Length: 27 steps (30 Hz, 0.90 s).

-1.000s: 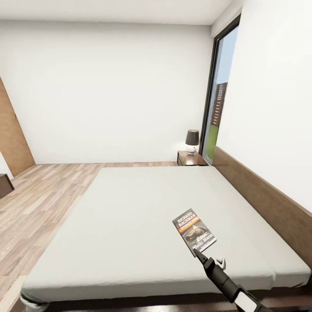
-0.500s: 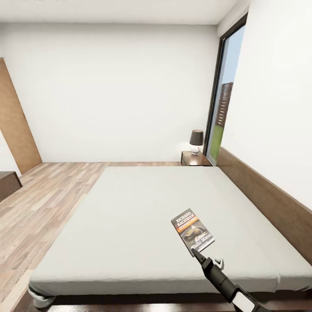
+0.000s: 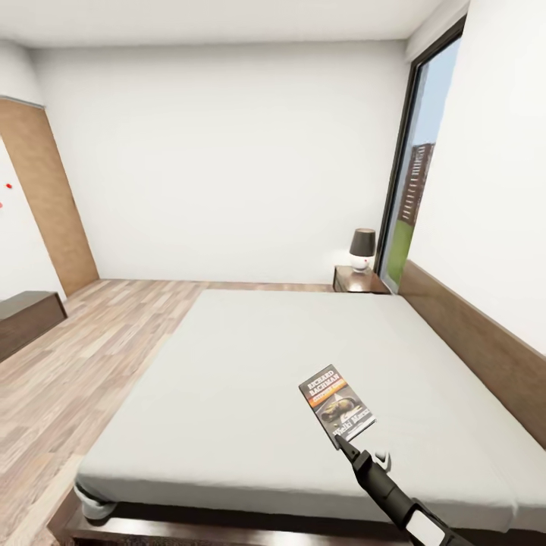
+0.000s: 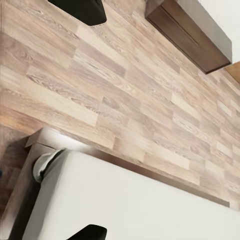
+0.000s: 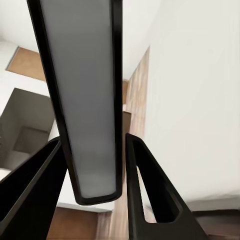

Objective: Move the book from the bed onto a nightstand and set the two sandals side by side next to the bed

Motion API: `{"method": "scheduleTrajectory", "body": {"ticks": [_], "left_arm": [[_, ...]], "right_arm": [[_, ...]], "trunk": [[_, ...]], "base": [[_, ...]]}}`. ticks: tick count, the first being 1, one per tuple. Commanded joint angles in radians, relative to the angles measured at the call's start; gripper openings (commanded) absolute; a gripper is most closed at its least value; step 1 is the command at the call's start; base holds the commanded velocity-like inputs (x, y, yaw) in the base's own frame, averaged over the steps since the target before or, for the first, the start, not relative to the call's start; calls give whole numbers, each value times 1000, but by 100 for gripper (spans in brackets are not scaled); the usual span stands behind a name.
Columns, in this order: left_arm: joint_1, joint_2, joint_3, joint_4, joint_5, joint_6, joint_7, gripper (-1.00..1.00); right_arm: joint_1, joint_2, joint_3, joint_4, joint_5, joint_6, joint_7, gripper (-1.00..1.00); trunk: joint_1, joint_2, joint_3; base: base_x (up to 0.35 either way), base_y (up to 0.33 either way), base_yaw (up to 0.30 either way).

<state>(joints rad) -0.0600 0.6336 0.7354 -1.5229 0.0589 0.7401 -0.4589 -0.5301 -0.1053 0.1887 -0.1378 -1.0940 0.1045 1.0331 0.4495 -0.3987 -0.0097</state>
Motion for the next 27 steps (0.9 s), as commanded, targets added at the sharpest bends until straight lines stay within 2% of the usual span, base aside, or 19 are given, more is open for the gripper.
{"method": "scheduleTrajectory", "body": {"ticks": [1, 20, 27], "left_arm": [[-1, 0, 1, 0, 6, 9, -1, 100], [-2, 0, 1, 0, 6, 9, -1, 100], [-1, 0, 1, 0, 7, 9, -1, 100]], "right_arm": [[0, -1, 6, 0, -11, 11, 3, -100], [-1, -1, 9, 0, -9, 11, 2, -100], [-1, 0, 9, -1, -7, 11, -48, -100]], "trunk": [[0, -1, -1], [0, -1, -1], [0, -1, -1]], "base": [[-17, 0, 176], [-48, 10, 176], [-45, 27, 176]]}}
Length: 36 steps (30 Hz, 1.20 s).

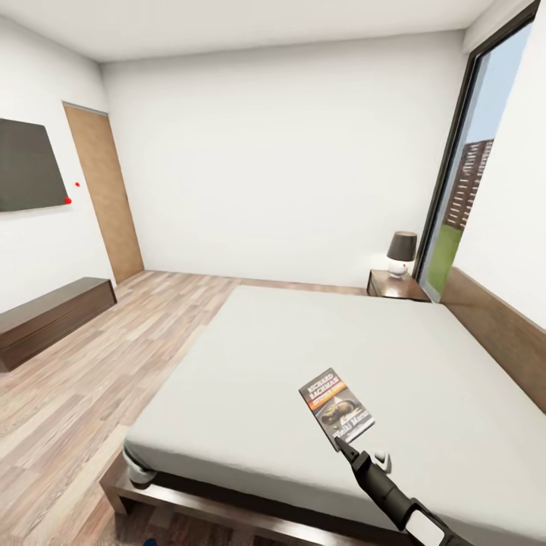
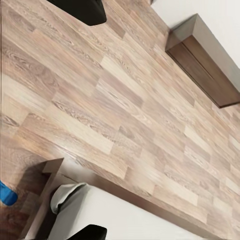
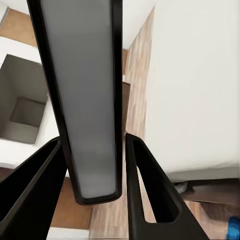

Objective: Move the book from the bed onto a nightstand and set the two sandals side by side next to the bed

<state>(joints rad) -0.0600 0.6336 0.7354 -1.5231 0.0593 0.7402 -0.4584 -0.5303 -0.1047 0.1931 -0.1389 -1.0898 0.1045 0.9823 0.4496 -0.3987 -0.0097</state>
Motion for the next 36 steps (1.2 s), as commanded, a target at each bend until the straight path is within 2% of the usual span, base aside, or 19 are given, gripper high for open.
{"method": "scheduleTrajectory", "body": {"ticks": [1, 9, 36], "left_arm": [[-1, 0, 1, 0, 6, 8, -2, 100], [-1, 0, 1, 0, 6, 8, -2, 100], [-1, 0, 1, 0, 5, 8, -2, 100]], "right_arm": [[0, 0, 5, -1, -11, 11, -2, -100], [0, 0, 5, -4, -10, 11, -22, -100], [0, 1, 6, -6, -9, 11, -24, -100]], "trunk": [[0, -1, -1], [0, -1, -1], [0, -1, -1]], "base": [[-81, 60, 175], [-34, 46, 179], [-1, 2, 187]]}}
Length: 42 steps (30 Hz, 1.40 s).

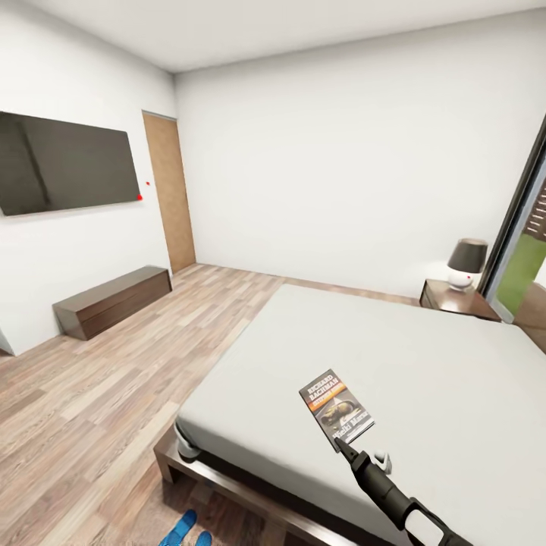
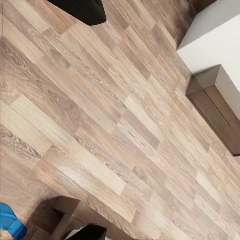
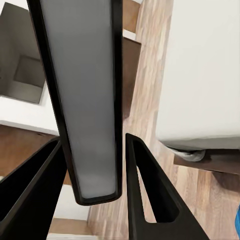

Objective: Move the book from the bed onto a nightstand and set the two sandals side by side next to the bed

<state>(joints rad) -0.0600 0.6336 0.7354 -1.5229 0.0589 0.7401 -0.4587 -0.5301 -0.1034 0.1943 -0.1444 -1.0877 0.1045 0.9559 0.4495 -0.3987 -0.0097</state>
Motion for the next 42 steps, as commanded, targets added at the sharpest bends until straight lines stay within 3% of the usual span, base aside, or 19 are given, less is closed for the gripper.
{"method": "scheduleTrajectory", "body": {"ticks": [1, 23, 42], "left_arm": [[-1, 0, 1, 0, 6, 9, -1, 100], [-1, 0, 1, 0, 6, 9, -1, 100], [-1, 0, 1, 0, 6, 9, -1, 100]], "right_arm": [[0, -1, 5, 0, -11, 11, 3, -100], [-1, 5, 6, -2, -9, 11, 2, -100], [-1, 14, 5, -4, -9, -3, 3, -100]], "trunk": [[0, -1, -1], [0, -1, -1], [0, -1, -1]], "base": [[0, 0, 179], [0, 0, 156], [0, 0, 23]]}}
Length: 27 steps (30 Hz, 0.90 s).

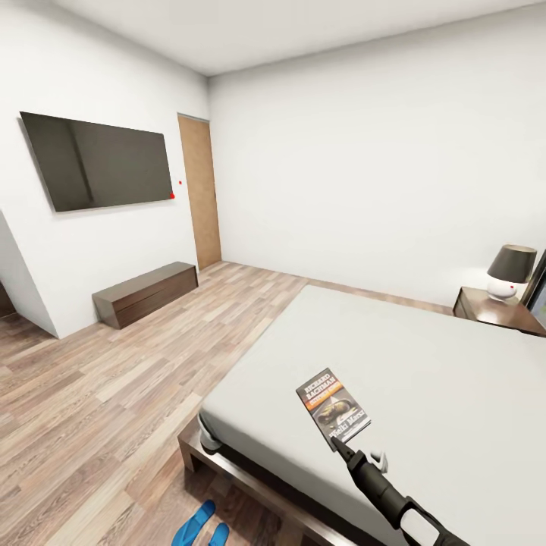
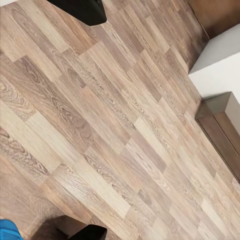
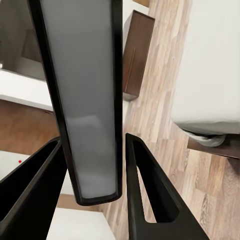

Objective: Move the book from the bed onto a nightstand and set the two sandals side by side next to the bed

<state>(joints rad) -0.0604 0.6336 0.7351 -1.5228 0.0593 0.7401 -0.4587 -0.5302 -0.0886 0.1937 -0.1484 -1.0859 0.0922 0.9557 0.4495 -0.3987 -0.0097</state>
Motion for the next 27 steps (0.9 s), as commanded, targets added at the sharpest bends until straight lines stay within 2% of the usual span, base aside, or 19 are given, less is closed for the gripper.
{"method": "scheduleTrajectory", "body": {"ticks": [1, 13, 27], "left_arm": [[-1, 0, 1, 0, 6, 9, -1, 100], [-1, 0, 1, 0, 5, 9, -1, 100], [-1, 0, 0, 0, 5, 9, -1, 100]], "right_arm": [[0, 0, 5, 0, -11, 10, 3, -100], [0, 0, 5, 0, -11, 9, 3, -100], [-1, 0, 6, 0, -11, 9, 3, -100]], "trunk": [[0, -1, -1], [0, -1, 1], [0, -1, 3]], "base": [[0, 0, 0], [0, 0, 20], [0, 0, 107]]}}
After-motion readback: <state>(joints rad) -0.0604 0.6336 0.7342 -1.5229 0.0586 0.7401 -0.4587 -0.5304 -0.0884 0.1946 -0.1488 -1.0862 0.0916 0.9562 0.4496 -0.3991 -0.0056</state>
